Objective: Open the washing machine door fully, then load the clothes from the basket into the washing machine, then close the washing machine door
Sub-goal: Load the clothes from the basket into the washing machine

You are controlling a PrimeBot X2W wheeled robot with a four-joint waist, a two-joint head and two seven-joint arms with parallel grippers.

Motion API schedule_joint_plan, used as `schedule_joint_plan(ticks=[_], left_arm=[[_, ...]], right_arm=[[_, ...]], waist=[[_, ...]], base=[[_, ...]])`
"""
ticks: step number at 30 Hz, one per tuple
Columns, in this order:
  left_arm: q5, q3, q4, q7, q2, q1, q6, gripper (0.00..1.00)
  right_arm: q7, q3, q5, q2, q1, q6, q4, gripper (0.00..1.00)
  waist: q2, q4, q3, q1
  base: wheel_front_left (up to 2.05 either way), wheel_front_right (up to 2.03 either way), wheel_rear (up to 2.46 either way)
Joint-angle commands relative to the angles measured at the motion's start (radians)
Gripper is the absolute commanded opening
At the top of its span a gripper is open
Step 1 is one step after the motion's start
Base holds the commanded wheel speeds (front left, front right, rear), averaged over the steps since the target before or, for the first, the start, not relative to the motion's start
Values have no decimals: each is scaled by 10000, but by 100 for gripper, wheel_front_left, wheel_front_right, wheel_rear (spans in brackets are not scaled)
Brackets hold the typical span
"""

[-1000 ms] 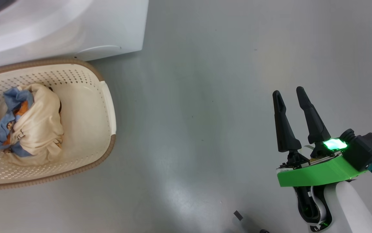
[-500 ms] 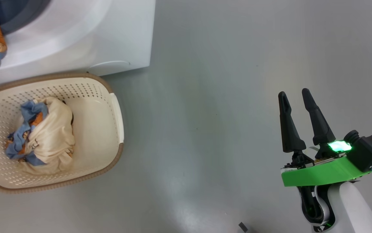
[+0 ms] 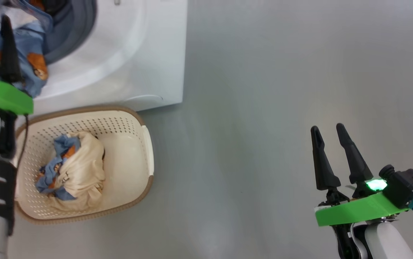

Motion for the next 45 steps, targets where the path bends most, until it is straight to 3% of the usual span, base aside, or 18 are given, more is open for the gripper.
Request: schedule_joint_plan(ticks=[1, 11, 32, 45], left_arm=[[166, 419, -414, -52, 313, 308, 33, 100], [165, 1241, -1827, -52, -376, 2410, 7, 100], [-49, 2022, -3845, -53, -641, 6595, 5, 100], [331, 2422, -5084, -53, -835, 8245, 4, 100]], right_arm=[[-78, 124, -144, -123, 161, 56, -172, 100], [-78, 23, -110, -528, 668, 56, -49, 100], [-78, -338, 47, -1266, 1863, 56, 85, 100], [-78, -618, 66, -1435, 2516, 56, -36, 100]], waist=[[0, 310, -510, 0], [0, 812, -1520, 0], [0, 1630, -3065, 0], [0, 2186, -3377, 0]], base=[[0, 0, 0], [0, 0, 0], [0, 0, 0], [0, 0, 0]])
